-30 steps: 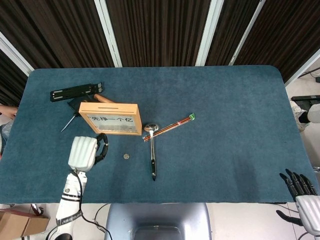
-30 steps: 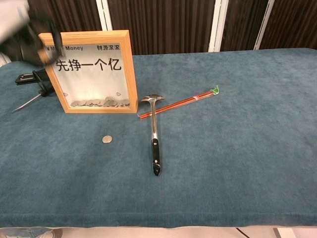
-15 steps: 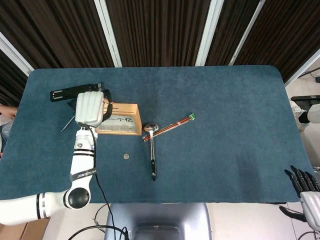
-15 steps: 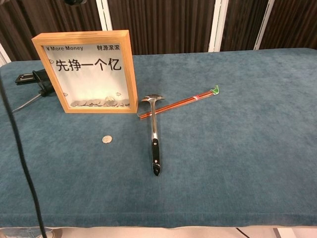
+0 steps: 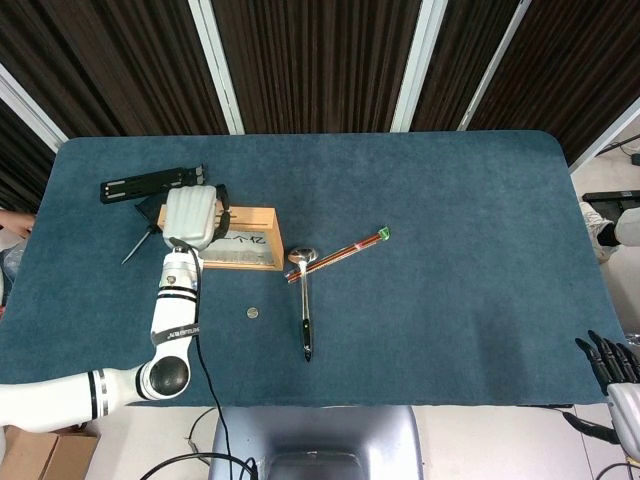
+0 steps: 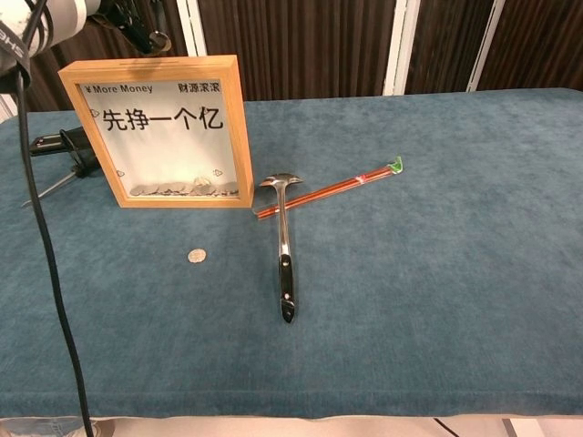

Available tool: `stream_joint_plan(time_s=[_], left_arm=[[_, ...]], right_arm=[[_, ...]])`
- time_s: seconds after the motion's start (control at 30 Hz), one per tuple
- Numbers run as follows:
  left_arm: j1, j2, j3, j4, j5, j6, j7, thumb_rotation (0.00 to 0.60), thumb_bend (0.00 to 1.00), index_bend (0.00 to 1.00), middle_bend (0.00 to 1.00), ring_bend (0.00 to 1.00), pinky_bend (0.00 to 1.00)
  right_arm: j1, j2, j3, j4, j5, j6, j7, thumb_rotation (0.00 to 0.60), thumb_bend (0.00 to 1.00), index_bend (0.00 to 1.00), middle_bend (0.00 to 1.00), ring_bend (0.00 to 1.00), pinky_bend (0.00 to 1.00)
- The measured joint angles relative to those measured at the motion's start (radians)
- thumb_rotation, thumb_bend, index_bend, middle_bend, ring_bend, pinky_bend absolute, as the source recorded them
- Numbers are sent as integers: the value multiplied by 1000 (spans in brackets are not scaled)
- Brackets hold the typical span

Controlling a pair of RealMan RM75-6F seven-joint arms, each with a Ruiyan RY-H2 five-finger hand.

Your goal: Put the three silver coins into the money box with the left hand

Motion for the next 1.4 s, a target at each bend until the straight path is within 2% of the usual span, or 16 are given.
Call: stream_joint_plan(time_s=[0.4,0.9,1.17,1.27,1.4], left_arm=[[-25,5,63,36,-9,6,-36,600,499,608,1000,1000,1000],[-44,16,104,44,-20,6,-66,600,501,603,1000,1000,1000],[-50,17,117,47,-21,18,-78,600,496,301,1000,1000,1000],[-50,18,122,47,-17,24,-81,600,495,285,1000,1000,1000],[-44,25,126,22,-1,31,-97,600,491,318,1000,1000,1000]], right_arm=[[-3,2,-1,2,-3,4,7,600,53,0,0,0,0],[-4,2,0,1,-3,4,6,600,53,0,0,0,0],[-4,2,1,1,-2,4,6,600,53,0,0,0,0],[-5,2,1,1,-3,6,6,600,53,0,0,0,0],[-6,2,1,2,-4,8,6,600,53,0,0,0,0]])
